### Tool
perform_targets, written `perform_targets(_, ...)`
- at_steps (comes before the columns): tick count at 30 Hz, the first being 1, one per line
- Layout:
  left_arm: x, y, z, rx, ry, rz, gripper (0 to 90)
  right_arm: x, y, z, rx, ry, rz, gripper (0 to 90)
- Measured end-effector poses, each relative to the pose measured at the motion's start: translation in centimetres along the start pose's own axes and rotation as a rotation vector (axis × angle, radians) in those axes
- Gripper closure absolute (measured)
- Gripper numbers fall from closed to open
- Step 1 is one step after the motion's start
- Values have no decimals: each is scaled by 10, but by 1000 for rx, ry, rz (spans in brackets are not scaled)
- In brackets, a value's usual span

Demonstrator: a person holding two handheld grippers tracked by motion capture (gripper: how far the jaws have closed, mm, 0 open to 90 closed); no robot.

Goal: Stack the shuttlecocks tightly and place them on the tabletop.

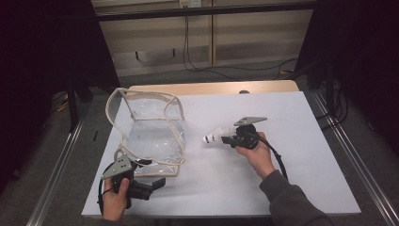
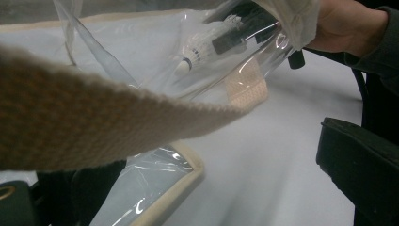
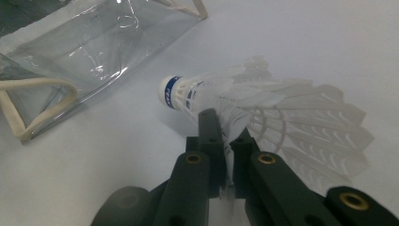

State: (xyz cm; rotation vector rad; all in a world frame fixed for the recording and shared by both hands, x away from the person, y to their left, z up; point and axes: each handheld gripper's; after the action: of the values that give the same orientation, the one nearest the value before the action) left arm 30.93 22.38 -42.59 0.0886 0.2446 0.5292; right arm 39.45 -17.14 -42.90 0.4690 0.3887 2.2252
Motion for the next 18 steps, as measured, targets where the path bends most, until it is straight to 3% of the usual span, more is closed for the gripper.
perform_targets(4, 1, 0, 0, 1, -2, -5, 15, -1, 6, 5, -6, -17, 10, 887)
perform_targets(18, 0, -1, 0, -6, 2, 1, 13, 6, 19, 25, 8, 8, 44, 886)
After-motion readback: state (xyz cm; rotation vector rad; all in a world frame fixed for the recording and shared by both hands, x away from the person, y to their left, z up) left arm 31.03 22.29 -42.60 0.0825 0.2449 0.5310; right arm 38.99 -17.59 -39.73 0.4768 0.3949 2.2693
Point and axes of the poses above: each handheld gripper's, and its own axes: y roughly backward along the jaws, z roughly out of its top, x roughly to its left, and after that the axes turned 12 degrees about -x, right-handed
